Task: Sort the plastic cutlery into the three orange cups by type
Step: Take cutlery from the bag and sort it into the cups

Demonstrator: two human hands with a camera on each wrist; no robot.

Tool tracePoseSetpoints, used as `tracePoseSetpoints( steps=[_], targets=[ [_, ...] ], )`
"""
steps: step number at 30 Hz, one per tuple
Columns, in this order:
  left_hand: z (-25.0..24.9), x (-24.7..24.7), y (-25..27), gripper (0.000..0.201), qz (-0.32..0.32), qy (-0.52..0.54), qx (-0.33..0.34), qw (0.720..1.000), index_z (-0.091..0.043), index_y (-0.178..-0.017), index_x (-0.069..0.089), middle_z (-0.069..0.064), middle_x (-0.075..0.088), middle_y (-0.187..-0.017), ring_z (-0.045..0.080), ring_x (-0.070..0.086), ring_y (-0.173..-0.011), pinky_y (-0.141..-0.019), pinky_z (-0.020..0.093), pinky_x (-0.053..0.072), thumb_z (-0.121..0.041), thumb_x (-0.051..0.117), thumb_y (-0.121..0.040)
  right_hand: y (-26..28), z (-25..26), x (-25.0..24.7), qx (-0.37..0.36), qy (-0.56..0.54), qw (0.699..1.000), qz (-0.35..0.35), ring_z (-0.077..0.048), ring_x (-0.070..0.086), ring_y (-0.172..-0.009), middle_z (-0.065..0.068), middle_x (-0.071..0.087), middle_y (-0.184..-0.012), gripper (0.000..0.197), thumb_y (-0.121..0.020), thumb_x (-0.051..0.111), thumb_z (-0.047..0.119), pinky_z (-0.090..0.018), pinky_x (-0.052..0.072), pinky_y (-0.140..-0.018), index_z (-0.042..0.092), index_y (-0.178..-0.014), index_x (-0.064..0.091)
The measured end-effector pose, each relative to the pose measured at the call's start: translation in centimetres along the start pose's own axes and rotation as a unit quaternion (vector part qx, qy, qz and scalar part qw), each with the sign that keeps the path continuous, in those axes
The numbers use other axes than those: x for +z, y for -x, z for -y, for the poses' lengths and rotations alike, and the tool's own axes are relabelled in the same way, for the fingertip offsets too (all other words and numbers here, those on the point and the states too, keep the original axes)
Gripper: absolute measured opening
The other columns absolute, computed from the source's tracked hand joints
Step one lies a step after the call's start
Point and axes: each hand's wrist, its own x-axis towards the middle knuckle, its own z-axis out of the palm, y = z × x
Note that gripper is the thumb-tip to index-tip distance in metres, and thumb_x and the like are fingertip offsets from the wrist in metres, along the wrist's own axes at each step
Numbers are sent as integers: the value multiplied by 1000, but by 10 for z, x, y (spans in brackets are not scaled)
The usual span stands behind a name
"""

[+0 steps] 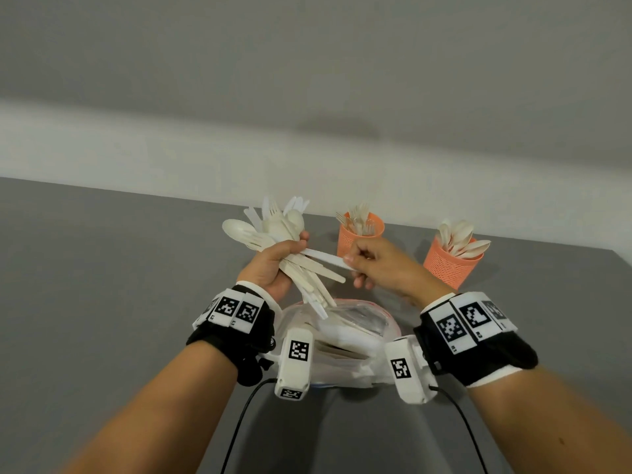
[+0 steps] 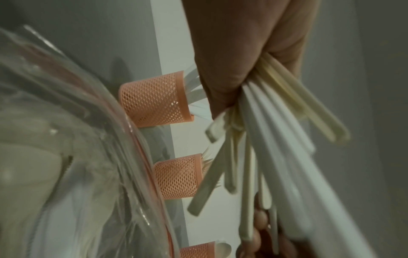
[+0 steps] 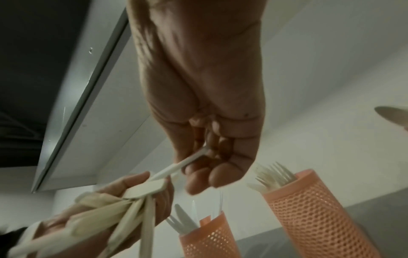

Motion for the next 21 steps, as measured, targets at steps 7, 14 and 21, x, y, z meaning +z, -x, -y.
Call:
tracePoseSetpoints(
  steps=[7, 14, 21],
  targets=[
    [4, 9, 2, 41, -23, -37, 11, 999, -8, -112, 53, 3, 62, -87, 9, 62, -71, -66, 24, 55, 3, 63, -74, 10, 6, 10, -83, 73, 993, 48, -10, 46, -58, -7, 49, -73, 19, -95, 48, 14, -26, 41, -63, 16, -109, 60],
    [-4, 4, 5, 26, -101, 60, 5, 993, 3, -110, 57, 16, 67, -105, 22, 61, -109, -105, 37, 43, 1, 59, -83, 17, -10, -8, -41, 121, 991, -43, -16, 47, -72, -4, 54, -77, 18, -91, 47, 8, -25, 33, -59, 19, -78, 48],
    [-4, 19, 7, 9, -157, 35, 18, 987, -2, -92, 58, 6, 71, -65, 12, 69, -65, -71, 23, 55, 0, 50, -89, 23, 3, 41, -205, 69, 975, -55, -20, 57, -74, -5, 60, -82, 29, -69, 80, 18, -30, 44, -66, 11, -95, 69]
  ],
)
